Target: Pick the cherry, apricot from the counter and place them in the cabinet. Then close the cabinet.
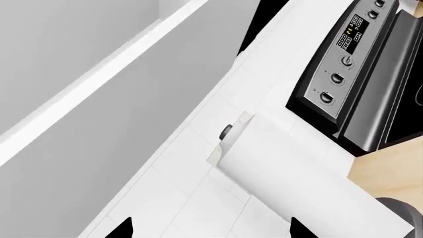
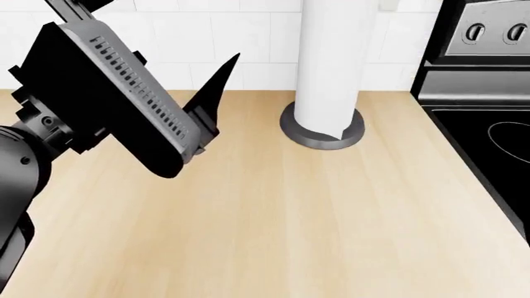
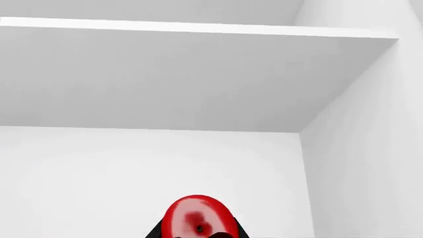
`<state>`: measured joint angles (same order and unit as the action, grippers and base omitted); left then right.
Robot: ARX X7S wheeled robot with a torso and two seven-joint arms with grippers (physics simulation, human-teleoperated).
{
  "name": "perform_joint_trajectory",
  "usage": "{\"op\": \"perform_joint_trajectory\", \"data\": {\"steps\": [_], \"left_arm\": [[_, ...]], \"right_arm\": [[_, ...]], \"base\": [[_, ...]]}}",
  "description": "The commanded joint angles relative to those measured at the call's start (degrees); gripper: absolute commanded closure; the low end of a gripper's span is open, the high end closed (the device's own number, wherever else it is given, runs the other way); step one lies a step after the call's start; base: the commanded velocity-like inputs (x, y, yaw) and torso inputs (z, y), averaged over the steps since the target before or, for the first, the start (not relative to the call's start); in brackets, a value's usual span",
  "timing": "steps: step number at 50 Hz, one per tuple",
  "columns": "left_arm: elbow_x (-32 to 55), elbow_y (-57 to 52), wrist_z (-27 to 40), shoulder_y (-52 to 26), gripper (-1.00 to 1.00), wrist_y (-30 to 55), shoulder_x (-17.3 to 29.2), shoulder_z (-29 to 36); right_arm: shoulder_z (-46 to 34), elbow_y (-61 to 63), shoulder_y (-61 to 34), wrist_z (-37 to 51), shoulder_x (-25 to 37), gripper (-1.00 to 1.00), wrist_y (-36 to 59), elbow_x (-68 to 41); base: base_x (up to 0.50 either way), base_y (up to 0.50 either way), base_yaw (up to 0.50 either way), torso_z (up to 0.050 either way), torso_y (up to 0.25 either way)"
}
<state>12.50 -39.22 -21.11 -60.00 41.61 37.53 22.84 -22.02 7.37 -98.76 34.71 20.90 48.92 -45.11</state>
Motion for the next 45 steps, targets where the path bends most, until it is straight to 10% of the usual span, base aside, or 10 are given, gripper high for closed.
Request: {"op": "perform_joint_trajectory", "data": {"steps": [1,45], "left_arm": [[0.1,0.1,0.1,0.1,-1.00,-0.2,0.0,0.1],[0.2,0.5,0.4,-0.3,-1.00,-0.1,0.0,0.8]], "right_arm": [[-1.0,-2.7,-0.8,-1.1,-0.4,1.00,-0.2,1.4],[-7.7,-82.3,-33.3,-29.0,-20.8,1.00,-35.8,17.7]], "base": [[0.00,0.00,0.00,0.000,0.000],[0.00,0.00,0.00,0.000,0.000]]}}
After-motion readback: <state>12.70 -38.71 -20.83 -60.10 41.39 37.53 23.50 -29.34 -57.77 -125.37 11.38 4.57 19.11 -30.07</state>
